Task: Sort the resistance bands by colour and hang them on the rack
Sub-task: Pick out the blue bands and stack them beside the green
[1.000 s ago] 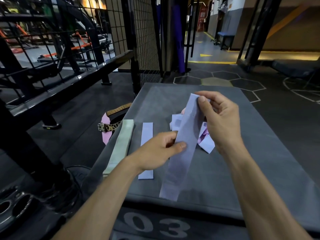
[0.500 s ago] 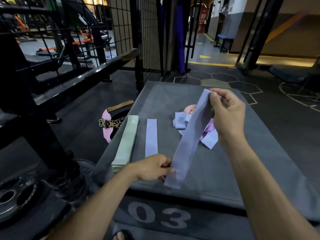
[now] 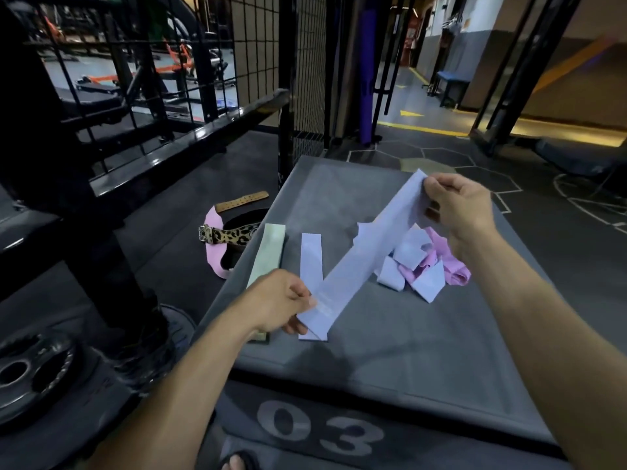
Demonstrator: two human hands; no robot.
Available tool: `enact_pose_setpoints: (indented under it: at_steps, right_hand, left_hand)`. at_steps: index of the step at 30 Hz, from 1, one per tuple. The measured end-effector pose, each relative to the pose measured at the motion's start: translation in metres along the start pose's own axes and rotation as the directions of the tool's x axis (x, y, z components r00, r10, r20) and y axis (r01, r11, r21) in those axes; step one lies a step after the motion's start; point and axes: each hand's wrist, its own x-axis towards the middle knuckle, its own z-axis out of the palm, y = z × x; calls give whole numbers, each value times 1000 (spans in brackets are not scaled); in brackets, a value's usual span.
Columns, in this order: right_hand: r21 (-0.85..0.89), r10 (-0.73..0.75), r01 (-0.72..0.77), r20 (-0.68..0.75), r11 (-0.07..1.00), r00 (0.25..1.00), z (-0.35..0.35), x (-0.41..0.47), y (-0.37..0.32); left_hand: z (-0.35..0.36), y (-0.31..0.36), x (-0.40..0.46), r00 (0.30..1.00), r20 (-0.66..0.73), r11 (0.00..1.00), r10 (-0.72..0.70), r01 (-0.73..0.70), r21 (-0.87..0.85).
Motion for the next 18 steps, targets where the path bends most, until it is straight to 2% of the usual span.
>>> enact_pose_setpoints:
  at_steps: [2, 5, 11, 15, 18]
  right_hand:
    - [-57, 0, 2, 36, 998, 999, 18, 18, 3]
    - [-101, -17, 30, 128, 994, 992, 50, 44, 18]
    - [-297, 28, 72, 320, 952, 947, 108, 74, 70]
    - [-431, 91, 87, 375, 898, 923, 141, 89, 109]
    - [-506, 157, 77, 404, 859, 901, 159, 98, 133]
  left_hand:
    - [-2, 5, 2, 999, 2, 999, -51, 51, 19]
    - [-3, 8, 5, 993, 8, 984, -116, 114, 137]
    - [2, 12, 5, 963, 48, 884, -266, 224, 411]
    - [2, 20, 4, 966, 10, 846, -258, 221, 484]
    - [0, 24, 8, 967, -6, 868, -255, 232, 440]
